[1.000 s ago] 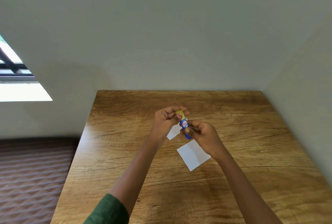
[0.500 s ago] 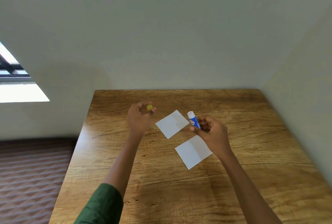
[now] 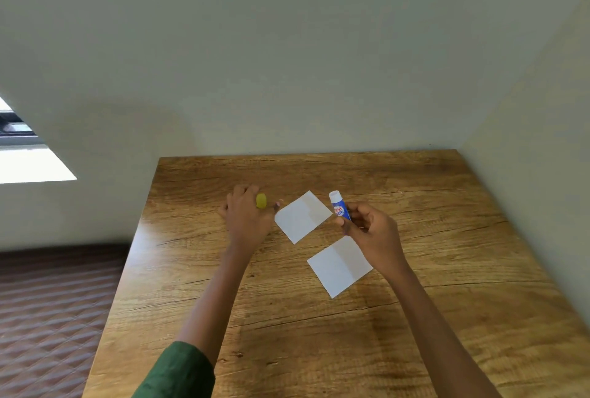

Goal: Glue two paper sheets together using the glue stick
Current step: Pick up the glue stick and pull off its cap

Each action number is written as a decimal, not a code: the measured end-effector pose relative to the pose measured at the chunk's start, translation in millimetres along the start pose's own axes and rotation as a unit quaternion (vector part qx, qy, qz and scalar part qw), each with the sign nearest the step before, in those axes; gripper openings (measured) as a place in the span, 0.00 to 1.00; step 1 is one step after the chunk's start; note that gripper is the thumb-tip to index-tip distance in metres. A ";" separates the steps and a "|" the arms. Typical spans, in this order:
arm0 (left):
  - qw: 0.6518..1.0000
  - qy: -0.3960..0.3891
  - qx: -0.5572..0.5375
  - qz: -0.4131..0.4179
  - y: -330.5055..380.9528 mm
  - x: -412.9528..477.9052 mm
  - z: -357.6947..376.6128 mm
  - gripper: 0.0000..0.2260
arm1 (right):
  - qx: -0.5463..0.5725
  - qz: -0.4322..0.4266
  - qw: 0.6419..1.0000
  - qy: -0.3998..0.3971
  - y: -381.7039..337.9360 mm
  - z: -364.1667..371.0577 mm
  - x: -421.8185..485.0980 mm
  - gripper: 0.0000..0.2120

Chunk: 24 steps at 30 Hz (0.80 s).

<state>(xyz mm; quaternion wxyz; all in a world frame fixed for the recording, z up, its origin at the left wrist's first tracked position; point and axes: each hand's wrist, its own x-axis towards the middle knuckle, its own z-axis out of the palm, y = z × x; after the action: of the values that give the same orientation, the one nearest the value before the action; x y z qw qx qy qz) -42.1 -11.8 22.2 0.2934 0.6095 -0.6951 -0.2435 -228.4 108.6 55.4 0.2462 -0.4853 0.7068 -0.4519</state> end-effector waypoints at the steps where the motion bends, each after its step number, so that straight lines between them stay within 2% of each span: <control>1: 0.999 -0.007 -0.044 0.022 7.6 -6.8 -0.6 0.17 | 0.001 -0.001 1.000 -0.001 0.7 0.9 0.3 0.14; 4: 0.967 -0.117 -0.218 0.059 34.5 -33.6 0.3 0.13 | 0.007 -0.001 1.000 -0.013 0.5 4.8 1.4 0.14; 7: 0.916 -0.239 -0.320 -0.016 57.8 -49.6 9.4 0.16 | 0.006 -0.006 0.999 -0.050 -3.9 8.2 -1.0 0.14; 10: 0.894 -0.222 -0.383 -0.072 66.5 -57.3 18.9 0.13 | 0.022 -0.002 0.997 -0.078 -8.1 5.7 -5.1 0.14; 15: 0.857 -0.239 -0.449 -0.078 71.2 -67.5 17.7 0.10 | 0.000 0.007 0.993 -0.118 -5.8 -7.0 -7.6 0.13; 17: 0.860 -0.220 -0.452 -0.091 75.1 -69.7 16.4 0.09 | -0.008 0.013 0.992 -0.127 -2.9 -6.3 -9.7 0.13; 21: 0.855 -0.200 -0.464 -0.115 78.0 -69.2 16.3 0.08 | 0.027 0.028 0.997 -0.073 -4.3 -2.0 -14.2 0.13; 24: 0.855 -0.201 -0.468 -0.099 82.2 -68.6 15.0 0.07 | 0.006 0.019 1.000 -0.008 -8.0 2.7 -15.2 0.12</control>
<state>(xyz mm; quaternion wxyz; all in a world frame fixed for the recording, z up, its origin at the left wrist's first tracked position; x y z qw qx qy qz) -104.8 67.2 61.2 0.3720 0.4033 -0.4787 -0.6854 -216.3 120.3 59.8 0.2637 -0.4740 0.7111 -0.4474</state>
